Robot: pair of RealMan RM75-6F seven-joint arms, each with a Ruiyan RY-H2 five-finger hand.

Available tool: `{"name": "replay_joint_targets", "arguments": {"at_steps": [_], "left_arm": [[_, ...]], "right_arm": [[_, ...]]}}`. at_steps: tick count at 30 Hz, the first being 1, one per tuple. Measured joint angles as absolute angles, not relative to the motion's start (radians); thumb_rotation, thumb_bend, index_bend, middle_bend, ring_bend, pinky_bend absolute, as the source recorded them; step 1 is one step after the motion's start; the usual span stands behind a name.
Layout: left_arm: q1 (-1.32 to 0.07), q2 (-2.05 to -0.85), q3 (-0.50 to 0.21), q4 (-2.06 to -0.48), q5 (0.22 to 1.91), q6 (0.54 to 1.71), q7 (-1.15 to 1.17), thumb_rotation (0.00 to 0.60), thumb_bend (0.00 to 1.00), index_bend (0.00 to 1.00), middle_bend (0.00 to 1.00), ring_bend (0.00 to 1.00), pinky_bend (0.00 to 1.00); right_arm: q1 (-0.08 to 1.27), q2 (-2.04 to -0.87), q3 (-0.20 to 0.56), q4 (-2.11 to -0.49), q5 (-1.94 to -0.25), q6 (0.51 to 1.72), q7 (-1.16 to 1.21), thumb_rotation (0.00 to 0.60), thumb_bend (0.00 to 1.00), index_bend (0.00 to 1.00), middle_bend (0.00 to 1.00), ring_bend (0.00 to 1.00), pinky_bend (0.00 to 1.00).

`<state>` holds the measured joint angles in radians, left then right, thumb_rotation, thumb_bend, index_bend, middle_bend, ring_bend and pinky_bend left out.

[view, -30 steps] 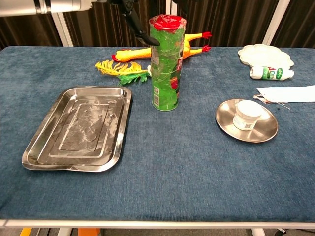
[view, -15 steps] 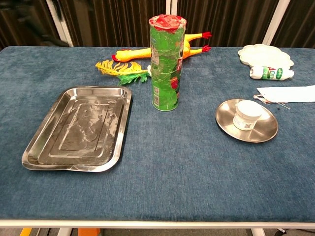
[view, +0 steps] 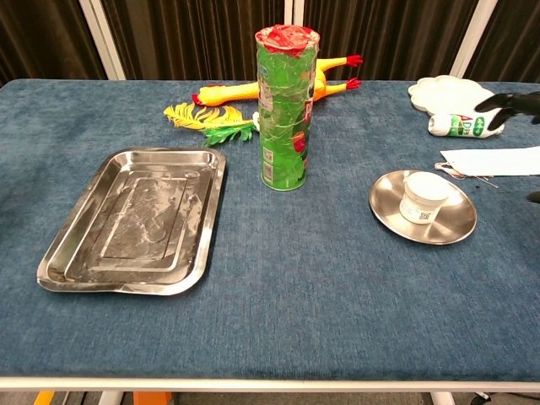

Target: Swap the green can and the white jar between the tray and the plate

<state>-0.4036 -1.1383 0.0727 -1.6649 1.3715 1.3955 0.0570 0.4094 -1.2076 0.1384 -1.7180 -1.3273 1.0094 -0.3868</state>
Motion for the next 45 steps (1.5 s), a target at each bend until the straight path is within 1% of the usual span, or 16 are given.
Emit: {"name": "replay_joint_targets", "arguments": {"at_steps": [4,6,11,16,22,25,26,28,31,35,41,45], "left_arm": [[-0.351,-1.132,0.081,-1.672,1.401,1.444,0.042,0.6,0.18,0.09,0.14,0.09,0.36],[-0.331,-1.132,0.085,-1.671,1.417,1.455,0.03,0.6,0.18,0.1,0.14,0.09,0.36],[-0.284,-1.161,0.088,-1.641,1.444,1.489,0.019,0.6,0.18,0.1,0.15,0.09,0.36],[-0.245,-1.19,0.081,-1.6,1.456,1.509,-0.007,0.6,0.18,0.1,0.15,0.09,0.36],[-0.223,-1.2,0.069,-1.57,1.462,1.503,-0.038,0.6,0.18,0.11,0.15,0.09,0.36],[-0.213,-1.206,0.061,-1.558,1.464,1.496,-0.048,0.6,0.18,0.11,0.15,0.09,0.36],[-0.211,-1.208,0.059,-1.556,1.465,1.494,-0.05,0.6,0.18,0.11,0.15,0.09,0.36],[-0.207,-1.211,0.055,-1.55,1.467,1.49,-0.052,0.6,0.18,0.11,0.15,0.09,0.36],[-0.202,-1.216,0.049,-1.543,1.468,1.485,-0.05,0.6,0.18,0.11,0.15,0.09,0.36],[-0.195,-1.221,0.042,-1.538,1.47,1.477,-0.049,0.6,0.18,0.11,0.15,0.09,0.36],[-0.184,-1.223,0.035,-1.532,1.473,1.47,-0.056,0.6,0.18,0.11,0.15,0.09,0.36],[-0.177,-1.224,0.032,-1.527,1.474,1.466,-0.065,0.6,0.18,0.11,0.15,0.09,0.36]], "right_arm": [[0.467,-1.242,0.149,-1.721,-1.255,0.956,-0.467,0.6,0.15,0.09,0.17,0.1,0.19],[0.489,-1.262,0.15,-1.72,-1.225,0.939,-0.498,0.6,0.15,0.09,0.18,0.11,0.17],[0.544,-1.314,0.145,-1.708,-1.152,0.909,-0.569,0.6,0.15,0.11,0.21,0.14,0.16],[0.572,-1.348,0.133,-1.7,-1.111,0.916,-0.621,0.6,0.16,0.17,0.26,0.19,0.16],[0.589,-1.376,0.112,-1.697,-1.077,0.947,-0.662,0.6,0.17,0.24,0.31,0.24,0.16],[0.597,-1.385,0.109,-1.688,-1.066,0.954,-0.668,0.6,0.18,0.29,0.34,0.27,0.16],[0.602,-1.387,0.11,-1.683,-1.062,0.954,-0.668,0.6,0.19,0.32,0.36,0.31,0.16],[0.607,-1.394,0.106,-1.673,-1.061,0.956,-0.663,0.6,0.21,0.35,0.37,0.34,0.16],[0.61,-1.403,0.098,-1.661,-1.066,0.966,-0.658,0.6,0.22,0.37,0.38,0.34,0.16],[0.614,-1.412,0.091,-1.651,-1.073,0.975,-0.65,0.6,0.24,0.41,0.42,0.38,0.16],[0.613,-1.422,0.083,-1.643,-1.102,0.997,-0.629,0.6,0.26,0.5,0.47,0.43,0.16],[0.608,-1.416,0.082,-1.656,-1.142,1.023,-0.607,0.6,0.27,0.54,0.48,0.43,0.16]]}}
